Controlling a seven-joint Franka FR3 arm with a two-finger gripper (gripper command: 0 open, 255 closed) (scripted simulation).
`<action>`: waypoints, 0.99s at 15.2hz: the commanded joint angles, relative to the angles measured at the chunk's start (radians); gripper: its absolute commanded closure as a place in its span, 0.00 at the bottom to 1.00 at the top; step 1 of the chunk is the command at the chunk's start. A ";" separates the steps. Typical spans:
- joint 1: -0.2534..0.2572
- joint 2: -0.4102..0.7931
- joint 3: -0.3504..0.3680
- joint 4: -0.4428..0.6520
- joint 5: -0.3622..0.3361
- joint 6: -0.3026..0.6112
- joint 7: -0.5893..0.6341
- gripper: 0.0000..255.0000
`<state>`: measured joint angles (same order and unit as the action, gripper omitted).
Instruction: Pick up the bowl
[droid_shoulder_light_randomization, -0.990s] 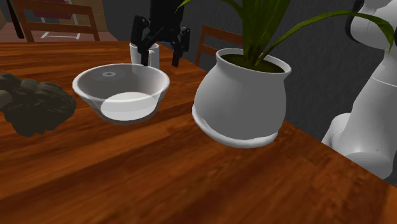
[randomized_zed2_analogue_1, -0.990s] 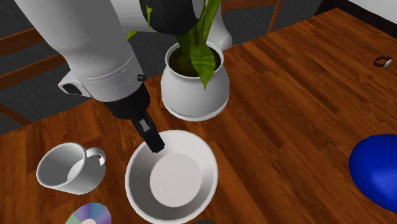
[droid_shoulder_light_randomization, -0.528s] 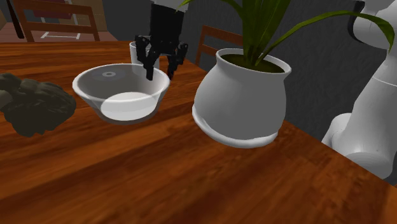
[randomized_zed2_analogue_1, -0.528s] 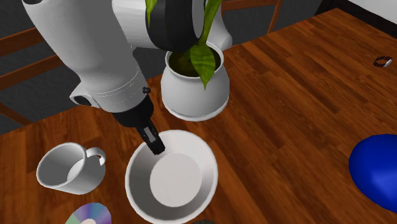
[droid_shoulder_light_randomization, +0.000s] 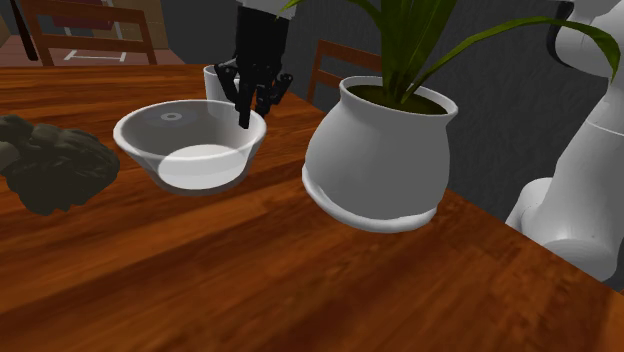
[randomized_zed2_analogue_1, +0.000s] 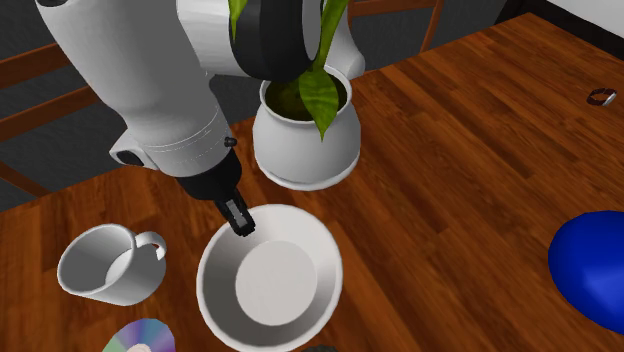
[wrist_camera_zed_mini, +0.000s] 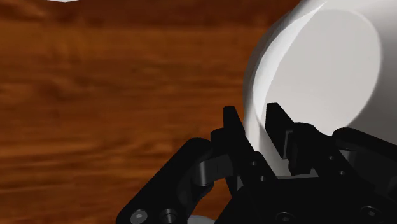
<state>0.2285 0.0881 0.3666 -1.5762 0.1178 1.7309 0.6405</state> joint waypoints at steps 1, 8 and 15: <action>-0.001 0.000 -0.001 0.000 0.000 -0.002 -0.001 1.00; 0.004 0.024 0.002 0.125 -0.011 -0.102 0.017 1.00; 0.014 0.066 0.006 0.274 -0.027 -0.211 0.039 1.00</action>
<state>0.2411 0.1485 0.3722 -1.3271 0.0928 1.5388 0.6769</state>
